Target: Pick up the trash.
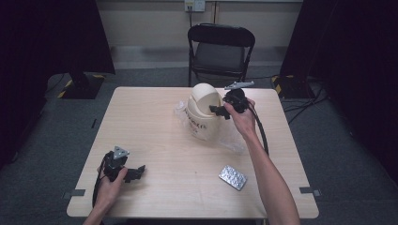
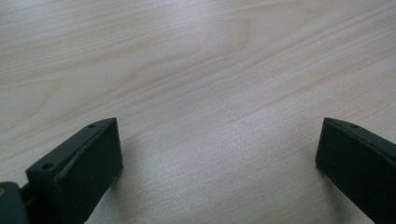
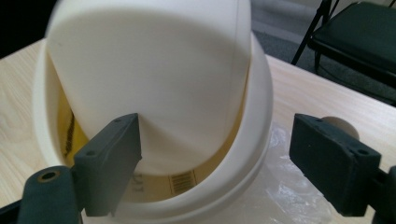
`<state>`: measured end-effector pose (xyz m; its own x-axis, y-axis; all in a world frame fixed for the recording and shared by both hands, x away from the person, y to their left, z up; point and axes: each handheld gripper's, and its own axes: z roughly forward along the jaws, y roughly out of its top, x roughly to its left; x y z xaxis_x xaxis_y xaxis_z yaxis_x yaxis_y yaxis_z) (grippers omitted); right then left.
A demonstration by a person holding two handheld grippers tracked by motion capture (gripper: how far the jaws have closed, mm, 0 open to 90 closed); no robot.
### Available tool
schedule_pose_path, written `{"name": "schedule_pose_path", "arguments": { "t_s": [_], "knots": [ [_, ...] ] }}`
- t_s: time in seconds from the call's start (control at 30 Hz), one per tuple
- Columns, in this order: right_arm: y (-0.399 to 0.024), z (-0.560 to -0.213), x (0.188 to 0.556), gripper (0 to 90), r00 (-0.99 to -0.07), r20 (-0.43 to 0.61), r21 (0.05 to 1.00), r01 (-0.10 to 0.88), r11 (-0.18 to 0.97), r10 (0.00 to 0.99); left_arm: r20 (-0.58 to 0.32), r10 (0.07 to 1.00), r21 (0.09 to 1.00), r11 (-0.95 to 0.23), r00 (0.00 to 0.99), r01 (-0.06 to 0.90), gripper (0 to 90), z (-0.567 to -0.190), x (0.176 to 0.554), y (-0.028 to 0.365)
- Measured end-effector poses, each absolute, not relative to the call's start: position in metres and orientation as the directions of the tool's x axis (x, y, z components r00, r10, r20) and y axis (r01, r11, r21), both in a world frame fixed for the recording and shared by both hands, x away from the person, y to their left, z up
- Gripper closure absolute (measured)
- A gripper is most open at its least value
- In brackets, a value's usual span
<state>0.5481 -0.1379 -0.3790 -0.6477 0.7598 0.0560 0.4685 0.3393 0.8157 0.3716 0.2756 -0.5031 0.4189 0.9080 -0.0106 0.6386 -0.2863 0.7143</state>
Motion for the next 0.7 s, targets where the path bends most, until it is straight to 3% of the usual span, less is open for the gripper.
{"name": "schedule_pose_path", "arguments": {
  "t_s": [0.7],
  "knots": [
    [-0.133, -0.4, 0.568, 16.2, -0.586, 0.052, 0.806, 0.503, 0.313, 0.808, -0.011, 0.906, 0.717, -0.287, 0.422, 0.635, 0.0, -0.503, 0.373, 0.275]
  ]
}}
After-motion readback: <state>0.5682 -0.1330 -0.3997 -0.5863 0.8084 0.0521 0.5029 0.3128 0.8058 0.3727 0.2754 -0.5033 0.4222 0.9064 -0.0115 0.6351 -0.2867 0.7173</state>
